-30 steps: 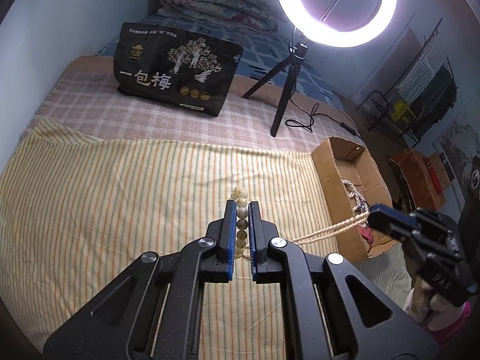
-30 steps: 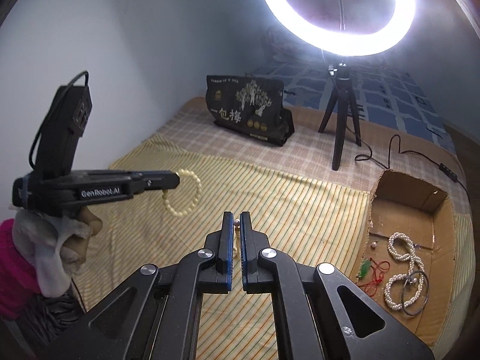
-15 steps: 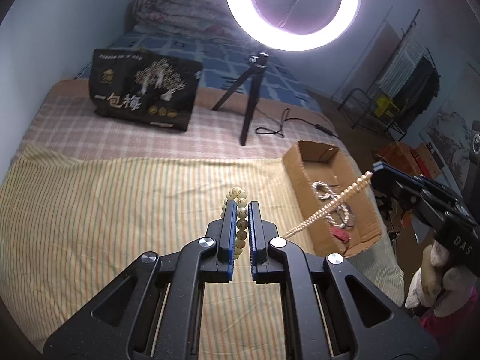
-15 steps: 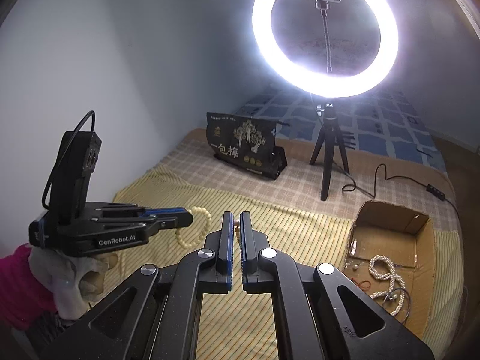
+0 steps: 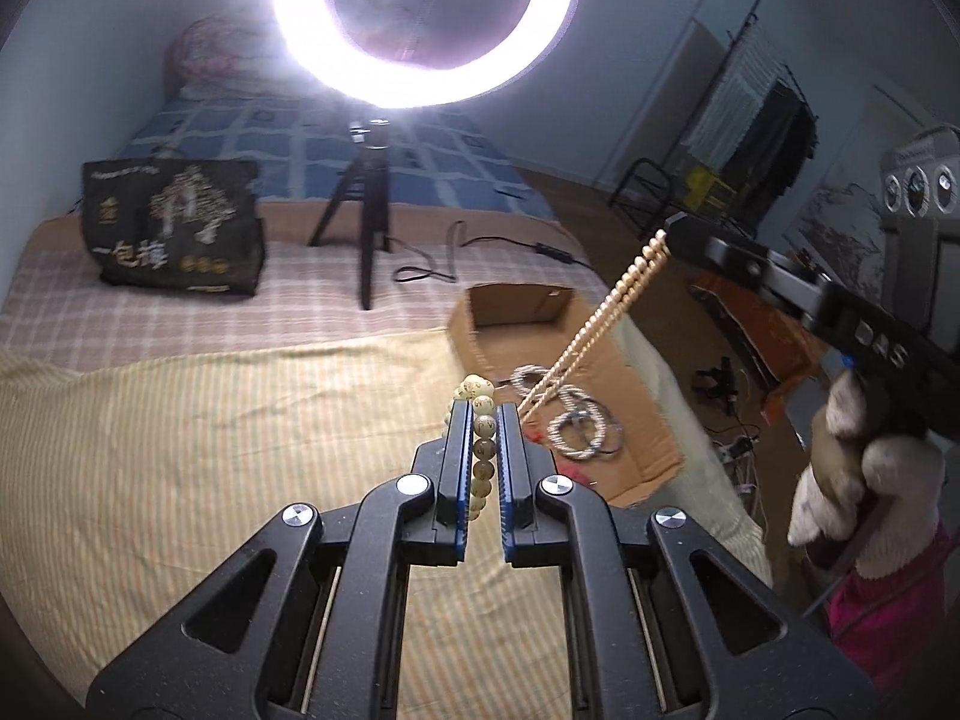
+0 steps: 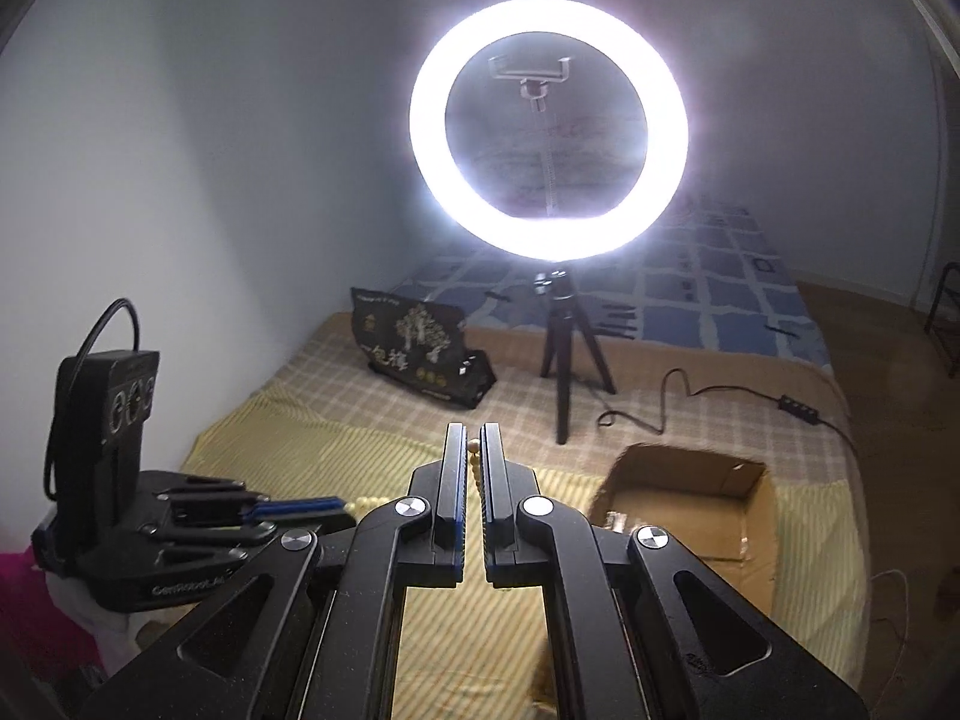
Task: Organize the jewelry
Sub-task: 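Lift the bracelet and necklace and carry both over the cardboard box, then open both tools to drop the bracelet and necklace into the box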
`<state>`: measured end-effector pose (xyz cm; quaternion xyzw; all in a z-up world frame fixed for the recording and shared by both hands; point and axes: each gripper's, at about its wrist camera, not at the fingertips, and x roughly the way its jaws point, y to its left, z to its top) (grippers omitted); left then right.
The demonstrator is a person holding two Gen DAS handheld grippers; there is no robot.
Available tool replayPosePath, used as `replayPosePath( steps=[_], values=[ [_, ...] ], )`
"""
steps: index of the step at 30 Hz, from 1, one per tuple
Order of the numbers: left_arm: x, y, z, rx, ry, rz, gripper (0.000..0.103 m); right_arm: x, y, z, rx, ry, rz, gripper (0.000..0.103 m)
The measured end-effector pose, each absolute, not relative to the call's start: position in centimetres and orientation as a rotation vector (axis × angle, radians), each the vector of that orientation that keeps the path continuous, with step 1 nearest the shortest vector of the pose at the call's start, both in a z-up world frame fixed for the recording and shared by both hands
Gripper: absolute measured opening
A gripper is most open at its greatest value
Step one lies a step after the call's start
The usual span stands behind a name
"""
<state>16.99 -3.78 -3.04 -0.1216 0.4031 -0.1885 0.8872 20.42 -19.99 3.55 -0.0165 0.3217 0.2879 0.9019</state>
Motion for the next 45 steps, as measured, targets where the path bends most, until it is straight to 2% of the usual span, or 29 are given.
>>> replayPosePath(
  steps=[16, 40, 41, 42, 43, 44, 45],
  values=[
    [20.3, -12.1, -3.4, -0.196, 0.837, -0.472, 0.005, 24.7, -27.9, 3.3, -0.091, 0.672, 0.429, 0.003],
    [25.1, -15.3, -7.9, -0.159, 0.915, -0.447, 0.006, 29.9, -31.1, -2.1, -0.112, 0.764, 0.371, 0.003],
    [25.1, -15.4, -8.0, -0.152, 0.924, -0.443, 0.012, 30.0, -31.1, -2.3, -0.115, 0.767, 0.368, 0.003],
    [25.1, -15.4, -8.1, -0.149, 0.932, -0.439, 0.02, 30.0, -31.1, -2.4, -0.115, 0.772, 0.366, 0.008],
    [25.1, -15.4, -8.1, -0.149, 0.931, -0.436, 0.04, 30.1, -31.1, -2.6, -0.113, 0.78, 0.364, 0.014],
    [24.9, -15.3, -8.1, -0.149, 0.918, -0.43, 0.054, 30.1, -31.1, -2.8, -0.111, 0.787, 0.356, 0.033],
    [24.7, -15.2, -8.0, -0.145, 0.906, -0.425, 0.057, 30.1, -31.1, -2.9, -0.11, 0.787, 0.343, 0.054]
  ],
)
